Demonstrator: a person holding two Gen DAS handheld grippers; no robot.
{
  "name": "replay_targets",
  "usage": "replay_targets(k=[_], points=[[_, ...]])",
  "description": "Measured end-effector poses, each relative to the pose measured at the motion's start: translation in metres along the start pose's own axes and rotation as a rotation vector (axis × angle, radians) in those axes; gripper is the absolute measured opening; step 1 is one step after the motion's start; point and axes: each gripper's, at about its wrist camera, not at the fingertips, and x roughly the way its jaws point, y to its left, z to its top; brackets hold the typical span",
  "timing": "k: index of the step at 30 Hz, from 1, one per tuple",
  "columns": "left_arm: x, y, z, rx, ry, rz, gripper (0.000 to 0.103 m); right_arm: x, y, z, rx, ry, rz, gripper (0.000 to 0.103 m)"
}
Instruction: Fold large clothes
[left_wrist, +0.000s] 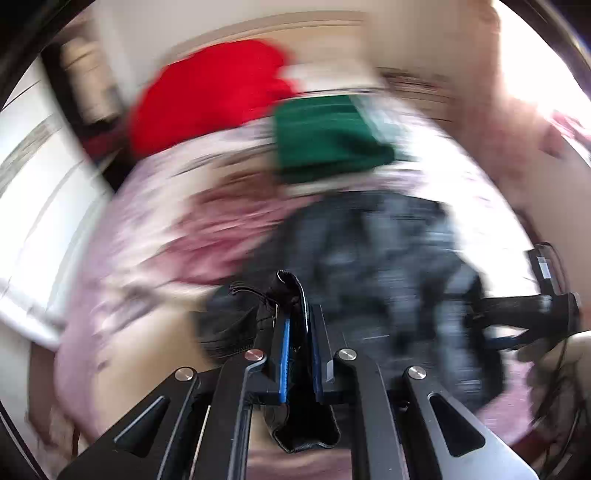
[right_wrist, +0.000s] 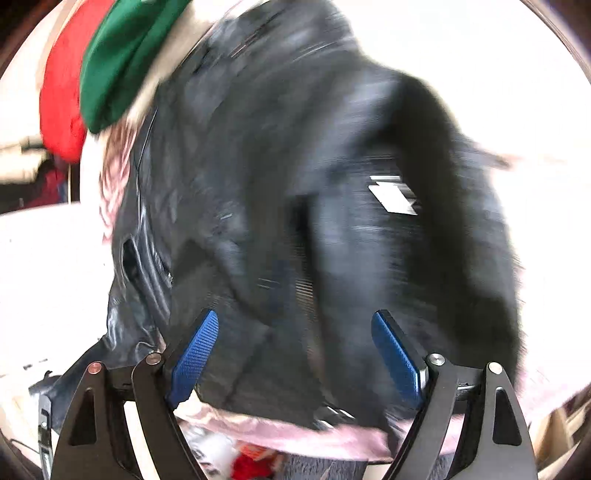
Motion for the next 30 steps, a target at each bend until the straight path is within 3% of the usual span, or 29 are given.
replay_targets(k=[5, 9, 12, 15, 17, 19, 22, 25, 28, 30], points=[[0.043, -0.166, -0.007, 0.279, 0.035, -0.234, 0.007, -0.056, -0.094, -0.02, 0.154, -0.042, -0.028, 0.087], [0.09, -0.24, -0.043, 0.461, 0.175, -0.312, 0.01, -0.078, -0.163, -0.038, 0.241, -0.036, -0.064, 0.087], [0.116, -0.253, -0.066, 0.512, 0.286, -0.324, 0.014, -0.093, -0.199, -0.051, 0.27, -0.027, -0.073, 0.087], [0.118, -0.238, -0.07, 0.461, 0.359, -0.371, 0.02, -0.101, -0.218, -0.06, 0.275, -0.021, -0.051, 0.087], [0.111, -0.226, -0.066, 0.423, 0.378, -0.399, 0.06, -0.103, -0.227, -0.064, 0.264, -0.016, -0.028, 0.087], [0.103, -0.202, -0.06, 0.351, 0.389, -0.42, 0.085, -0.105, -0.228, -0.066, 0.24, -0.014, -0.008, 0.087], [0.096, -0.15, -0.052, 0.214, 0.42, -0.405, 0.085, -0.099, -0.205, -0.057, 0.185, -0.019, 0.033, 0.087], [0.099, -0.083, -0.042, 0.109, 0.419, -0.275, 0.085, -0.09, -0.173, -0.045, 0.112, -0.024, 0.104, 0.087], [0.128, -0.011, -0.028, -0.019, 0.425, -0.131, 0.085, -0.066, -0.131, -0.027, 0.053, -0.011, 0.134, 0.087], [0.158, 0.048, -0.016, -0.214, 0.438, -0.079, 0.084, -0.053, -0.111, -0.02, 0.027, -0.001, 0.14, 0.087]])
